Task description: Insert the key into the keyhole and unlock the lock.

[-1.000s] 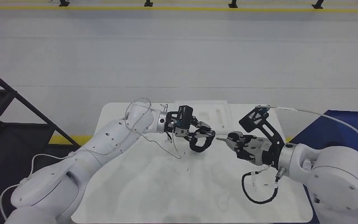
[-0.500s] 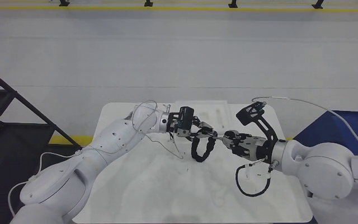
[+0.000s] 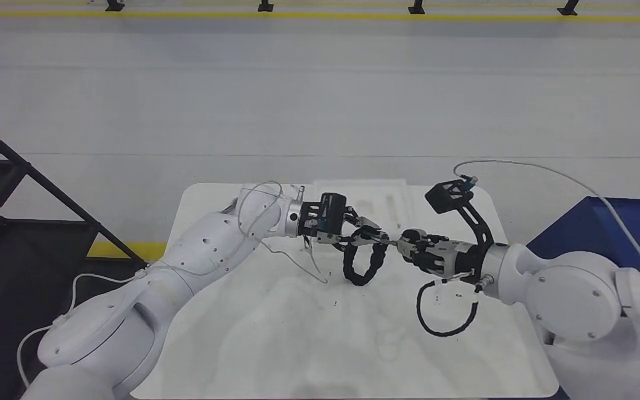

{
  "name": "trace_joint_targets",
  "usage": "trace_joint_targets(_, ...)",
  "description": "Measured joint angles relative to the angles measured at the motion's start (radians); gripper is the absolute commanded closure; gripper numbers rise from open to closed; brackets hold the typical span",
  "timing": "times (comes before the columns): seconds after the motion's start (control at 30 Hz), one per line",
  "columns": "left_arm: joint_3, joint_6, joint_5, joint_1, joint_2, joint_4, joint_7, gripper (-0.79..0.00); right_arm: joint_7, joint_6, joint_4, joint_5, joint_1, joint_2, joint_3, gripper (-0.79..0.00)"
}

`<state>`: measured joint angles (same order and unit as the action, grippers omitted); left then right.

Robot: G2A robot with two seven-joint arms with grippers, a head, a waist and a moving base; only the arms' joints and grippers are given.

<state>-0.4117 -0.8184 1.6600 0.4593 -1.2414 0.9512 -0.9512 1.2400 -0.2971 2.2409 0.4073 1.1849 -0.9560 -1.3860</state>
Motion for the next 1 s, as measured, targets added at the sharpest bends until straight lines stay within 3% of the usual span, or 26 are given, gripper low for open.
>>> trace_joint_targets(1.0, -0.050, -0.042, 0.021, 0.024, -0.009, -0.005, 0.032, 0.000, -0.042, -0.041, -0.030, -0.005, -0.002, 0.009, 0.019, 0.000)
